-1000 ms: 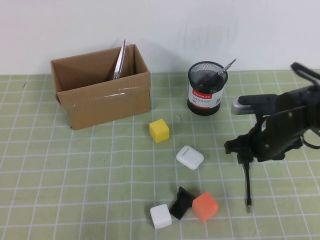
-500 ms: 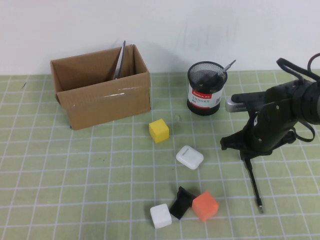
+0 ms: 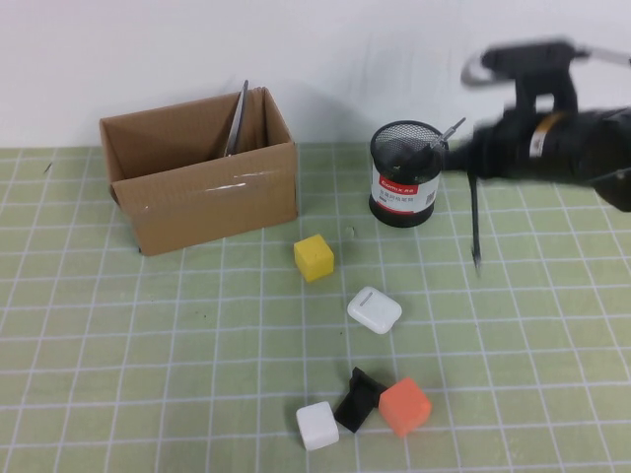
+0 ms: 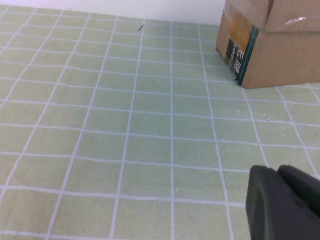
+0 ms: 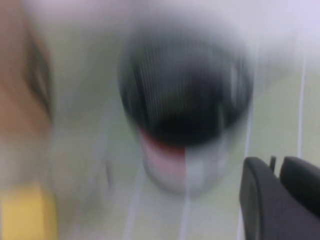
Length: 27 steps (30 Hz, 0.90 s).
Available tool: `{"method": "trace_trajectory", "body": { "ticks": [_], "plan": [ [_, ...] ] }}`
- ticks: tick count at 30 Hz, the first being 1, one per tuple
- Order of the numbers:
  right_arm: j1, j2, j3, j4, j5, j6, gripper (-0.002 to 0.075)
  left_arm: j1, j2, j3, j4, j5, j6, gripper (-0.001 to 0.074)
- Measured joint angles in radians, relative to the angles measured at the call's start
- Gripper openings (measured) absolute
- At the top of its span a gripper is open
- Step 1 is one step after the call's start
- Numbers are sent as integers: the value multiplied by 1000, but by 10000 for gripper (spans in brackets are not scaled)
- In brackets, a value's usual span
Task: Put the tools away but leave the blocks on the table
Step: Pick up the long Screwdriver from the table, then place the long Screwdriver into the round holder
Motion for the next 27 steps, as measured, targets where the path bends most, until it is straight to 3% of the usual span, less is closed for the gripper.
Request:
{"method": "trace_trajectory", "body": {
  "ticks": [6,12,17,23,27],
  "plan": [
    [0,-1,0,-129,-411,-13,13,0,0,0,0,0,0,-3],
    [0,79,0,-122,-741,-118,13,0,0,0,0,0,0,-3],
    [0,174,0,-53,-844,-200,24,0,0,0,0,0,0,-3],
    [0,211,1,-18,-890,-230,143,0,0,0,0,0,0,-3],
    [0,198,1,-7,-899,-236,176,0,0,0,0,0,0,-3]
  ]
}}
